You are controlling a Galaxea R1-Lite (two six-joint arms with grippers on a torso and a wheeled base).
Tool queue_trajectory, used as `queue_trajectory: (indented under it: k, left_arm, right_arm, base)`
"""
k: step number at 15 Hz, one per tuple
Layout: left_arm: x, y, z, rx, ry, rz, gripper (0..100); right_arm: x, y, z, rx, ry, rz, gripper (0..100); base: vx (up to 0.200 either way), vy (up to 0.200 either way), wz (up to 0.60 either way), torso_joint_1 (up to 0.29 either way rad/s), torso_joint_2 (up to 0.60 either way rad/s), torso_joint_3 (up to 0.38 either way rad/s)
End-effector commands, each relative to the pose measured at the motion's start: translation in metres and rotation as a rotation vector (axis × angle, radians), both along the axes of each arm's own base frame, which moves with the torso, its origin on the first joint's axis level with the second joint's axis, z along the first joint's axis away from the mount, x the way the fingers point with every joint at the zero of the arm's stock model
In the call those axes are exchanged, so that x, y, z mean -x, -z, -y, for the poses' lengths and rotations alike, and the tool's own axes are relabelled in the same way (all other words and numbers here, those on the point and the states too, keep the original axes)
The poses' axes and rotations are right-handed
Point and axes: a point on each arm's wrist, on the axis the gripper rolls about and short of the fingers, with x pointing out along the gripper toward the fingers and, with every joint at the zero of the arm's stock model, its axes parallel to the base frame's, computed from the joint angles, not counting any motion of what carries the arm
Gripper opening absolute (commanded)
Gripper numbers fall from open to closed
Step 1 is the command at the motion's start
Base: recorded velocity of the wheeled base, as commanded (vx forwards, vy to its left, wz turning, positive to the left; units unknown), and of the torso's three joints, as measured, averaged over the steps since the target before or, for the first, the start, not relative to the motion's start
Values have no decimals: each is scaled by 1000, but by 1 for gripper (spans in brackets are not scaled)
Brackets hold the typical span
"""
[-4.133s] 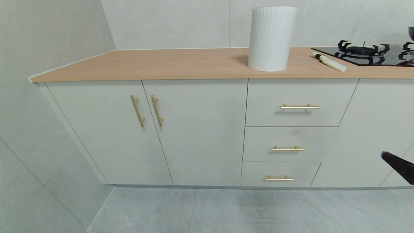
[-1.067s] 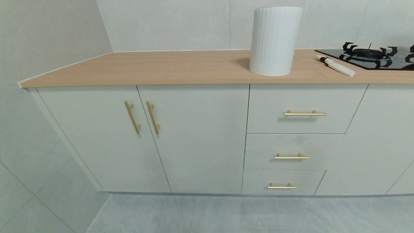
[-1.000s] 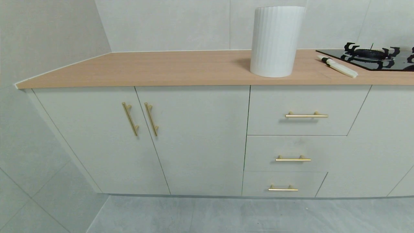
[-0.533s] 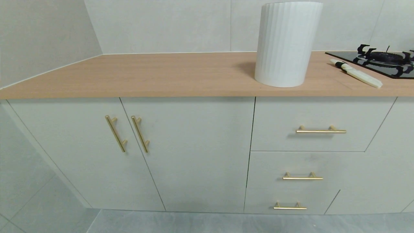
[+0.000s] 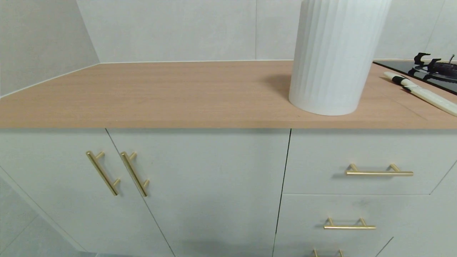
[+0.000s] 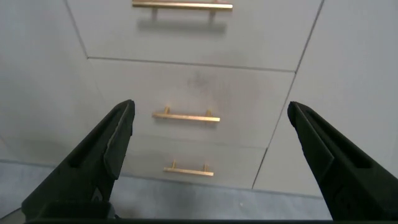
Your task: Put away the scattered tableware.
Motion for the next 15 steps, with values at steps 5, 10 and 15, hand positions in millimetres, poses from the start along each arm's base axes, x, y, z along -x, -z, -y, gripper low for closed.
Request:
queue_trajectory:
  k: [5,10,15]
  left_arm:
    - [0,0,0,2,0,0,100]
    - [0,0,0,2,0,0,100]
    - [0,0,0,3,0,0,100]
  right_arm:
    - [0,0,0,-1,-1,-2,100]
    - [0,0,0,0,-1,-1,100]
    - [0,0,0,0,-1,-1,100]
  base:
    - [0,0,-120,1,0,0]
    - [0,0,-240,1,2,0]
    - [0,0,0,0,0,0]
